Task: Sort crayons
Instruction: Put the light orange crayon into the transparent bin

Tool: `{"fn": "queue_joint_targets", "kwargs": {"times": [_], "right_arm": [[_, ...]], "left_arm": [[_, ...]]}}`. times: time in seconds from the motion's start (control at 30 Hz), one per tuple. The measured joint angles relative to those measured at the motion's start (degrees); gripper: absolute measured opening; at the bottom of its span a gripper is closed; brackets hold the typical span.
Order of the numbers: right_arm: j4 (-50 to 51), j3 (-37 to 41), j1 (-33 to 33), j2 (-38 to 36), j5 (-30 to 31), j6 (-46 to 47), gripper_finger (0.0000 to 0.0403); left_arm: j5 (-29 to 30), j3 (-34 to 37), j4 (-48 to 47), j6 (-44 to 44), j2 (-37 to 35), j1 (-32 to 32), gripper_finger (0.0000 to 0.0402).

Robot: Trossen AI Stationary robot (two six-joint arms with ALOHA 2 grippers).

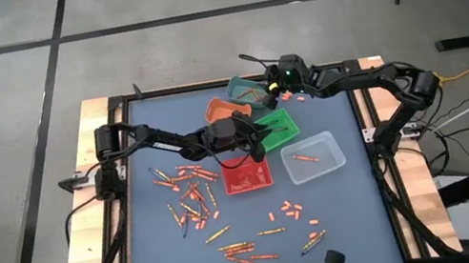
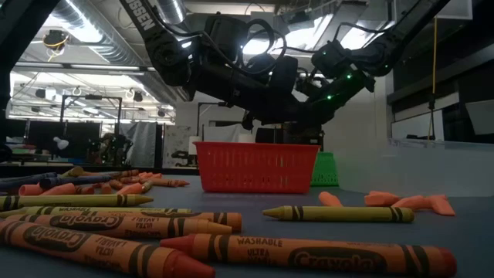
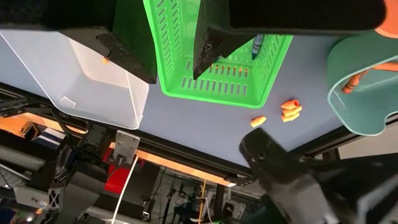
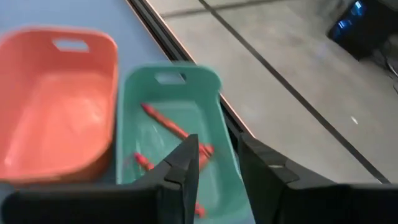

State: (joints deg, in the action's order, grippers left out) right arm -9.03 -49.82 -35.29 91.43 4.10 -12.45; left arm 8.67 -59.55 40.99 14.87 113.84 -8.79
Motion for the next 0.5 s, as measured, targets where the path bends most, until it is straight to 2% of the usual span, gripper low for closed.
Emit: {"fn": "queue_joint_targets", "kwargs": {"times": [0.37, 0.5], "right_arm": [[29.22, -0.02, -0.02, -12.33, 6.46, 0.0, 0.0101], [39.24, -0.02, -0.02, -14.3, 7.08, 0.18, 0.0101]], "left_arm": [[0.0, 0.0, -0.04, -0.02, 0.0, 0.23, 0.0091], [0.02, 0.01, -0.04, -0.02, -0.01, 0.23, 0.0091]]}}
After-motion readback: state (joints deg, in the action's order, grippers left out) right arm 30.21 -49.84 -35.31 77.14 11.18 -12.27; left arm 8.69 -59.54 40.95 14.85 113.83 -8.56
